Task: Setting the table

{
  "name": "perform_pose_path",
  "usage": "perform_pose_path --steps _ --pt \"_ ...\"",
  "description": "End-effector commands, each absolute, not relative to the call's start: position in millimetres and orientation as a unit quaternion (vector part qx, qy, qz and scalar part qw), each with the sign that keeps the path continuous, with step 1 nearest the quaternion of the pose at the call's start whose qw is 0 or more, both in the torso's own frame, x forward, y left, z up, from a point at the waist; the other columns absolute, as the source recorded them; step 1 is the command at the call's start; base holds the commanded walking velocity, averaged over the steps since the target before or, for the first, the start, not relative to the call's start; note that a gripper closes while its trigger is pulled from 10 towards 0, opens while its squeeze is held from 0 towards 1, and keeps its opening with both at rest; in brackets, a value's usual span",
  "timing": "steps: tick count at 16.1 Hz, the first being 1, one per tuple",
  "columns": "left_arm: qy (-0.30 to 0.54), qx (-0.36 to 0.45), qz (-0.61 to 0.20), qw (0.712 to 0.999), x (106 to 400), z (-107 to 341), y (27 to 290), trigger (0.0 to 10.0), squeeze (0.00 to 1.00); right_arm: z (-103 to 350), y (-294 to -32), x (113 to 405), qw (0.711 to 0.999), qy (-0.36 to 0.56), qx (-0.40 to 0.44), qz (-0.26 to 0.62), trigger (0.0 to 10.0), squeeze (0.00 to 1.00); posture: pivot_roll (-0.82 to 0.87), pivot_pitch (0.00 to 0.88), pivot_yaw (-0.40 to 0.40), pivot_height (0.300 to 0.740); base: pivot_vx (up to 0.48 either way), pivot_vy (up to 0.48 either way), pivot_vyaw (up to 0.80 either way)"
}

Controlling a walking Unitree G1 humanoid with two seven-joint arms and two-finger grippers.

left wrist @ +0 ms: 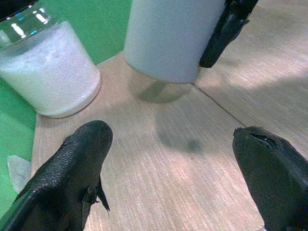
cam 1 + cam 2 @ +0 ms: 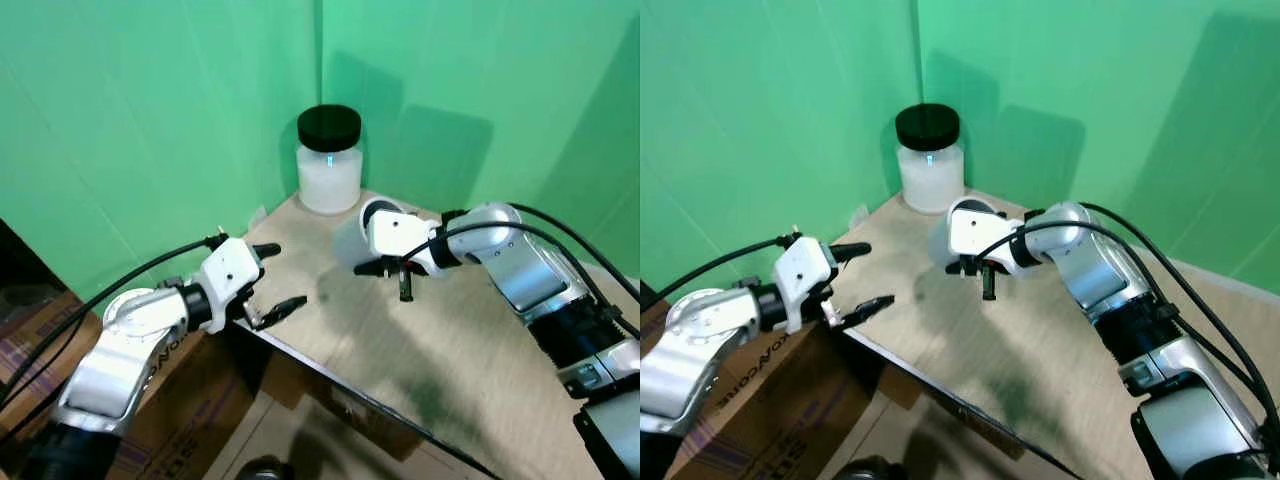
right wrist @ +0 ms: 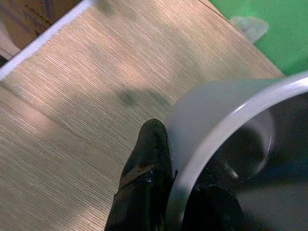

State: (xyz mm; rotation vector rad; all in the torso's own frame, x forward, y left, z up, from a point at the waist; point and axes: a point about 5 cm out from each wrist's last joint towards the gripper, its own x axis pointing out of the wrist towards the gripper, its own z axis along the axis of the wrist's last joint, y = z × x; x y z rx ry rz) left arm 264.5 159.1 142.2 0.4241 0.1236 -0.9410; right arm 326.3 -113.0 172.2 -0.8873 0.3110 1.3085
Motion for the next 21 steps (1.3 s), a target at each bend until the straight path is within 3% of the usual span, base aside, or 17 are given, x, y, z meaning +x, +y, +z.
perform_pose_path --steps 1,2,3,4,8,15,18,20,21 --pt "0.06 0.211 -0.453 0.864 263 147 158 10.0 0.0 183 -105 324 0.679 0.127 -0.409 0.596 10.0 0.08 0.09 0.0 0.045 0.74 0.0 0.0 0.0" --pt "0.063 0.214 -0.454 0.863 262 148 158 10.0 0.0 185 -103 323 0.671 0.129 -0.414 0.602 10.0 0.23 0.08 0.0 0.047 0.74 0.0 0.0 0.0" --pt "0.064 0.215 -0.454 0.862 262 148 157 10.0 0.0 188 -101 322 0.664 0.129 -0.417 0.606 10.0 0.67 0.08 0.0 0.045 0.74 0.0 0.0 0.0" --pt "0.061 0.212 -0.455 0.862 263 149 155 10.0 0.0 190 -99 322 0.659 0.13 -0.42 0.61 10.0 1.0 0.08 0.0 0.043 0.74 0.0 0.0 0.0" --pt "0.066 0.21 -0.453 0.864 264 147 152 10.0 0.0 193 -98 319 0.637 0.137 -0.439 0.619 10.0 1.0 0.08 0.0 0.035 0.74 0.0 0.0 0.0" --pt "0.069 0.221 -0.455 0.86 269 142 143 10.0 0.0 208 -86 309 0.653 0.087 -0.4 0.638 10.0 1.0 0.07 0.0 0.041 0.74 0.0 0.0 0.0" --pt "0.067 0.221 -0.457 0.859 270 142 140 10.0 0.0 221 -92 309 0.693 0.062 -0.347 0.629 10.0 1.0 0.07 0.0 0.037 0.74 0.0 0.0 0.0" --pt "0.07 0.238 -0.454 0.856 276 139 138 10.0 0.0 231 -111 325 0.759 0.042 -0.289 0.582 10.0 1.0 0.07 0.0 0.043 0.74 0.0 0.0 0.0" --pt "0.07 0.235 -0.454 0.857 277 139 138 10.0 0.0 228 -114 328 0.771 0.041 -0.275 0.574 10.0 1.0 0.07 0.0 0.043 0.74 0.0 0.0 0.0"
